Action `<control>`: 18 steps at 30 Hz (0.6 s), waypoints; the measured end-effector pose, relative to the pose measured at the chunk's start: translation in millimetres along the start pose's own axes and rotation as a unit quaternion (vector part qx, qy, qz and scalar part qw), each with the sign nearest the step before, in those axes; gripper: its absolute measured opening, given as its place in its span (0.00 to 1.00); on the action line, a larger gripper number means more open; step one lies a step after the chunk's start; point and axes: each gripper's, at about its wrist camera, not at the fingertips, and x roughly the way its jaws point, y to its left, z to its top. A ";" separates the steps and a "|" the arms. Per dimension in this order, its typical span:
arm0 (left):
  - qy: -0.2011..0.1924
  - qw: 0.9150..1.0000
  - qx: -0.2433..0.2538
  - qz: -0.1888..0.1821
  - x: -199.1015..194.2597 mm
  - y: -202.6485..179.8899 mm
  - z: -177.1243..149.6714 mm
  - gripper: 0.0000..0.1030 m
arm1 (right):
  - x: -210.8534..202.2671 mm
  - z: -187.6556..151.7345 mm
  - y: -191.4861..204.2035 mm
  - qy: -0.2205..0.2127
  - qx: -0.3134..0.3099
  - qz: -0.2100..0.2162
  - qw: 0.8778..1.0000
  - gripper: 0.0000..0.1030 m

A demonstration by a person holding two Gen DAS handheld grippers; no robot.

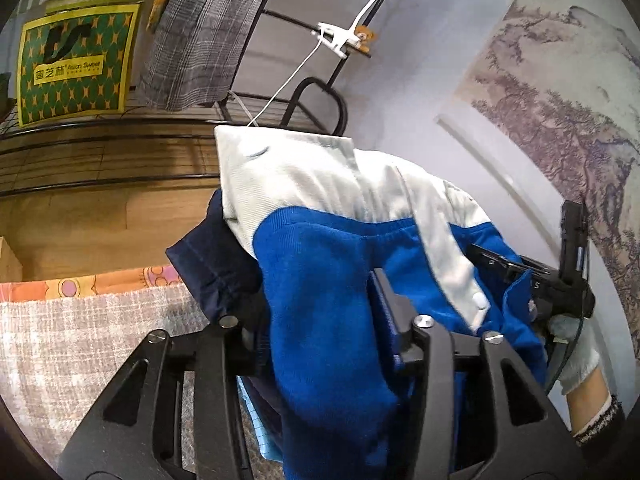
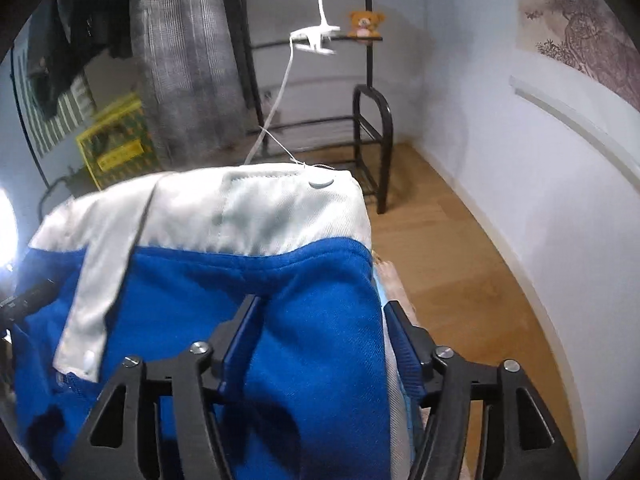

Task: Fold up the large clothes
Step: 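Lower the bundle onto the dark clothes stack and open both tools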

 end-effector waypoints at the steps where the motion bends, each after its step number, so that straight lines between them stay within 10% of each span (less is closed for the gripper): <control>1: -0.001 1.000 0.002 0.006 -2.3 -2.1 2.1 0.50 | -1.8 -0.8 -0.8 -0.001 0.002 -0.002 1.000 0.63; 18: -0.067 0.993 0.085 0.055 -184.6 -66.0 2.3 0.50 | -180.3 -10.1 14.2 -0.110 0.026 0.012 0.994 0.63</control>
